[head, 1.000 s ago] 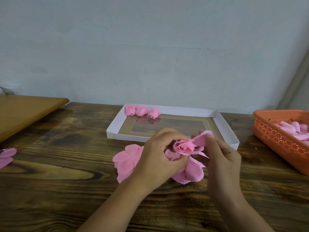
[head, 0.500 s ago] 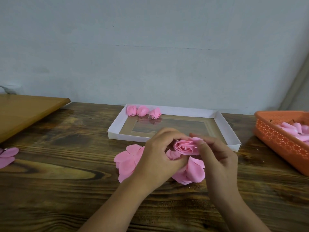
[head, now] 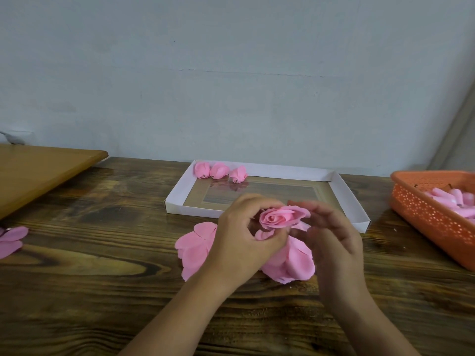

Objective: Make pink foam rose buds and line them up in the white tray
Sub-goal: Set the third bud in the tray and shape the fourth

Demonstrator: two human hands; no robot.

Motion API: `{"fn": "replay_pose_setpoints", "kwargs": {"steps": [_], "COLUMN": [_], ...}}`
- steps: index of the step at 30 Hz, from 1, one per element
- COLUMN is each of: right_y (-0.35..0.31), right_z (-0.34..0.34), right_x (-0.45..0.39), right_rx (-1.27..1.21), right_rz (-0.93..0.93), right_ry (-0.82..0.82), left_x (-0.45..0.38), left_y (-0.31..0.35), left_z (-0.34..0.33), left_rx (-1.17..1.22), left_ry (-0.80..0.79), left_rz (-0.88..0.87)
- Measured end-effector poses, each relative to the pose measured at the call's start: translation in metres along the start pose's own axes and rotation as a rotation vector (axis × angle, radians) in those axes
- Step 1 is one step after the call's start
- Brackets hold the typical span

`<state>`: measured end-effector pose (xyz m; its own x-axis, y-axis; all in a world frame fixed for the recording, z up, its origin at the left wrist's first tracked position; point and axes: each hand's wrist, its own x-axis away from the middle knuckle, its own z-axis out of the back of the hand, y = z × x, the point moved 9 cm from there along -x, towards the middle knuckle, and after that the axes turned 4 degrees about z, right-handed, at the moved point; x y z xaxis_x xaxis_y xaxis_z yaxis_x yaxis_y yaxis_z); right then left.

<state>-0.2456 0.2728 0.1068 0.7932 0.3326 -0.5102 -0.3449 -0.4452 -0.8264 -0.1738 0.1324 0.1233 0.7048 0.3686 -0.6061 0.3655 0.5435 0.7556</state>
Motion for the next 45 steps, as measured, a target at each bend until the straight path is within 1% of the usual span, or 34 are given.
{"fn": "replay_pose_setpoints", "kwargs": {"steps": [2, 6, 13, 18, 22, 27, 30, 33, 41, 45], "right_y": [-0.007, -0.012, -0.014, -0.01, -0.018, -0.016, -0.018, -0.018, -0.015, -0.02], "right_z": [-0.001, 0.0, -0.003, -0.002, -0.002, -0.001, -0.002, -0.002, -0.003, -0.007], "right_x": [0.001, 0.002, 0.005, 0.005, 0.007, 0.007, 0.007, 0.006, 0.007, 0.009], "right_rx": [0.06, 0.11, 0.178, 0.138, 0.109, 0.142, 0.177, 0.166, 0.209, 0.268], "right_rz": [0.057, 0.105, 0.144, 0.094, 0.157, 0.169, 0.196, 0.181, 0.11, 0.148], "right_ry": [0.012, 0.024, -0.002, 0.016, 0.021, 0.027, 0.015, 0.009, 0.016, -0.002], "left_x": [0.0, 0.0, 0.001, 0.001, 0.0, 0.0, 0.002, 0.004, 0.004, 0.004], "left_y": [-0.002, -0.005, 0.0, 0.003, 0.003, -0.002, -0.002, 0.0, 0.001, 0.0], "left_z": [0.0, -0.001, -0.004, -0.004, -0.003, -0.003, -0.006, -0.01, -0.012, -0.01], "left_rx": [0.032, 0.051, 0.027, -0.012, 0.011, 0.026, 0.015, 0.019, -0.036, -0.057], "left_ry": [-0.001, -0.006, -0.034, -0.046, -0.034, -0.02, -0.046, -0.07, -0.111, -0.088], "left_rz": [0.026, 0.067, 0.014, -0.012, -0.003, 0.033, 0.031, 0.033, 0.025, -0.011]}}
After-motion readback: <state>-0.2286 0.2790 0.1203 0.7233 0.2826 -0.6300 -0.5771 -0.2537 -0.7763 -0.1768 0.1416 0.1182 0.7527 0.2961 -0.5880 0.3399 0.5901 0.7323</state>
